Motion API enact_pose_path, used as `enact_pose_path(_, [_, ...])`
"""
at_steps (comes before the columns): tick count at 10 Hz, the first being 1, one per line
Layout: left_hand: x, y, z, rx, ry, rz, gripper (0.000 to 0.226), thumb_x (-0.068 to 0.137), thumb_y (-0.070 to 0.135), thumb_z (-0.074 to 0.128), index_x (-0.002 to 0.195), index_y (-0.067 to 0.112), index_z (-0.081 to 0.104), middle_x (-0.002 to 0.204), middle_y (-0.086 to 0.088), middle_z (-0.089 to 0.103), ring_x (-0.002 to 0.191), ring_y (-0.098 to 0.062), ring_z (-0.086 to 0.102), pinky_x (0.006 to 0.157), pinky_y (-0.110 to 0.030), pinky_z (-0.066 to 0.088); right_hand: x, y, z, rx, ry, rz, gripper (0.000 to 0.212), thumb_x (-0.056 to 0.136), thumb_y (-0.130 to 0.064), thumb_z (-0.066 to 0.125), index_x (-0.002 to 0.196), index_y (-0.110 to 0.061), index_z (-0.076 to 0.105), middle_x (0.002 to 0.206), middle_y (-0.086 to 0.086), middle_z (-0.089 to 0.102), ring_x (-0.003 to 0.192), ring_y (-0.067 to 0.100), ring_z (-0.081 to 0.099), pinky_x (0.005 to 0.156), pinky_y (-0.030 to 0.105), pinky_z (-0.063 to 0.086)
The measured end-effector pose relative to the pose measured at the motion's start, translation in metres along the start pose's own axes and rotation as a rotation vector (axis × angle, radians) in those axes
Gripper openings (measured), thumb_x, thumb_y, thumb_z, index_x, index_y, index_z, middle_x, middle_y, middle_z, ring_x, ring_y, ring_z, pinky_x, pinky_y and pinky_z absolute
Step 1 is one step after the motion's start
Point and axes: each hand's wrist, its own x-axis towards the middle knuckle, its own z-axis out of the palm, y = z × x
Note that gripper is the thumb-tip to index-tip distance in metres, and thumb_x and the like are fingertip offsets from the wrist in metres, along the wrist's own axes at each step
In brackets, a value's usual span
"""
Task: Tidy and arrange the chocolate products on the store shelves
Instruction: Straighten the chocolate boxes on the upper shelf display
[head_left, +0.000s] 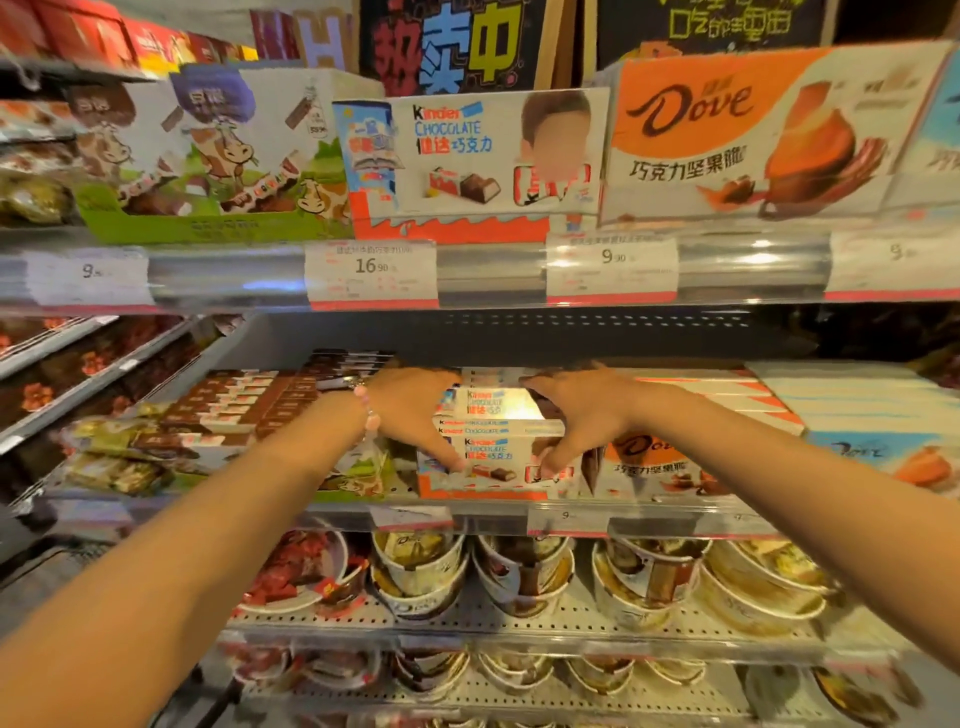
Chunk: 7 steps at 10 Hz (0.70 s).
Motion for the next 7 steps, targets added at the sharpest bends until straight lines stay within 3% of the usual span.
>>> enact_pose_path(1, [-0.017, 0.019, -0.028, -0.038, -0.225, 0.088, 0.042, 0.095, 0.007, 0.045, 0.127, -0.018, 0.034, 0.140, -0.032, 0.035, 0.131, -0.039, 0.036, 0.063, 0.000, 0.032, 0.000, 0.000, 0.003, -0.067, 0.044, 0.021, 0.101, 0.063, -0.065, 0.069, 0.144, -0.023, 0.026, 0.141, 0.000, 0.045, 0.127, 0.023, 0.043, 0.105, 0.044, 0.030])
enact_pose_path(2, [0.016, 0.001, -0.001, -0.111, -0.004, 0.064, 0.076, 0.065, 0.035, 0.066, 0.122, -0.011, 0.047, 0.125, -0.024, 0.050, 0.118, -0.039, 0.047, 0.088, -0.020, 0.041, -0.002, 0.000, 0.001, -0.051, 0.059, 0.002, 0.094, 0.065, -0.062, 0.070, 0.142, -0.023, 0.032, 0.138, 0.000, 0.044, 0.130, 0.022, 0.037, 0.109, 0.048, 0.023])
enact_pose_path(3, [0.005, -0.004, 0.003, -0.141, 0.006, 0.017, 0.086, 0.052, 0.059, 0.074, 0.123, 0.016, 0.050, 0.113, 0.005, 0.048, 0.101, -0.014, 0.050, 0.089, -0.034, 0.046, -0.006, 0.002, 0.000, 0.068, 0.085, -0.042, 0.090, 0.066, -0.060, 0.071, 0.139, -0.022, 0.035, 0.131, -0.003, 0.050, 0.123, 0.018, 0.042, 0.106, 0.046, 0.031])
enact_pose_path(4, [0.007, -0.005, 0.006, -0.149, 0.042, 0.072, 0.060, 0.064, 0.060, 0.073, 0.108, 0.024, 0.054, 0.102, 0.007, 0.053, 0.087, -0.009, 0.053, 0.073, -0.027, 0.049, -0.009, 0.003, -0.001, 0.162, 0.071, -0.109, 0.065, 0.070, -0.053, 0.073, 0.124, -0.024, 0.052, 0.118, -0.008, 0.060, 0.107, 0.012, 0.056, 0.092, 0.036, 0.048])
enact_pose_path(5, [0.009, -0.007, 0.008, -0.251, 0.041, 0.066, 0.049, 0.067, 0.053, 0.075, 0.101, 0.026, 0.053, 0.095, 0.010, 0.057, 0.082, -0.006, 0.056, 0.065, -0.020, 0.047, -0.011, 0.004, -0.001, 0.217, 0.095, -0.117, 0.048, 0.071, -0.045, 0.075, 0.110, -0.021, 0.061, 0.106, -0.007, 0.068, 0.094, 0.009, 0.063, 0.081, 0.035, 0.055])
enact_pose_path(6, [0.006, -0.007, 0.008, -0.304, 0.071, 0.080, 0.041, 0.067, 0.048, 0.077, 0.089, 0.037, 0.045, 0.089, 0.018, 0.053, 0.079, -0.001, 0.055, 0.061, -0.015, 0.041, -0.011, 0.005, -0.001, 0.275, 0.141, -0.136, 0.048, 0.071, -0.040, 0.077, 0.110, -0.019, 0.059, 0.106, -0.005, 0.067, 0.093, 0.010, 0.064, 0.079, 0.033, 0.056])
enact_pose_path(7, [0.005, -0.004, 0.005, -0.289, 0.055, 0.083, 0.042, 0.069, 0.047, 0.076, 0.092, 0.037, 0.043, 0.086, 0.022, 0.050, 0.077, 0.002, 0.052, 0.060, -0.013, 0.038, -0.009, 0.006, 0.001, 0.279, 0.121, -0.138, 0.047, 0.073, -0.040, 0.075, 0.112, -0.020, 0.058, 0.108, -0.005, 0.067, 0.094, 0.010, 0.064, 0.080, 0.034, 0.056])
